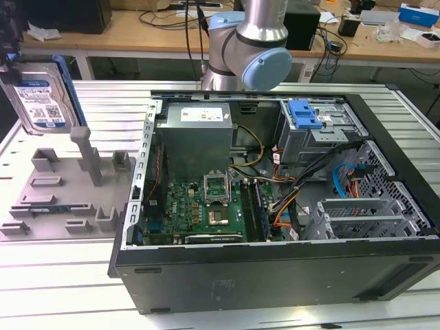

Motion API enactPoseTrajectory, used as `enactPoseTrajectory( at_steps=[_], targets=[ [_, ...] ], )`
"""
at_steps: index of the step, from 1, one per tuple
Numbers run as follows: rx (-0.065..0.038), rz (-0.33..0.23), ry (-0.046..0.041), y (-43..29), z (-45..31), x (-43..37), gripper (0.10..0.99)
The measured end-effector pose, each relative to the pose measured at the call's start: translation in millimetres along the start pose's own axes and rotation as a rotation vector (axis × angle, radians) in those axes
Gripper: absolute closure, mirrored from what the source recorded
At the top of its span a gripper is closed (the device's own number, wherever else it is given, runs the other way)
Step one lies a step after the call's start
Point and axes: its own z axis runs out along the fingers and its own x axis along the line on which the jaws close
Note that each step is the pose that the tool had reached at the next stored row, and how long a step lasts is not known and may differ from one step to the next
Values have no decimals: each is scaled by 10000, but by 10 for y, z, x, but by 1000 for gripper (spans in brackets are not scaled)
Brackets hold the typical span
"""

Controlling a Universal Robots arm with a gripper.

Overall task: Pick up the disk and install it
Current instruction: 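Pick up the disk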

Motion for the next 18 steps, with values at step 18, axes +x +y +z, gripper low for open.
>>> enactPoseTrajectory(
  at_steps=[18],
  targets=[
    [0, 0, -1, -98, -749, 8, 718]
  ],
)
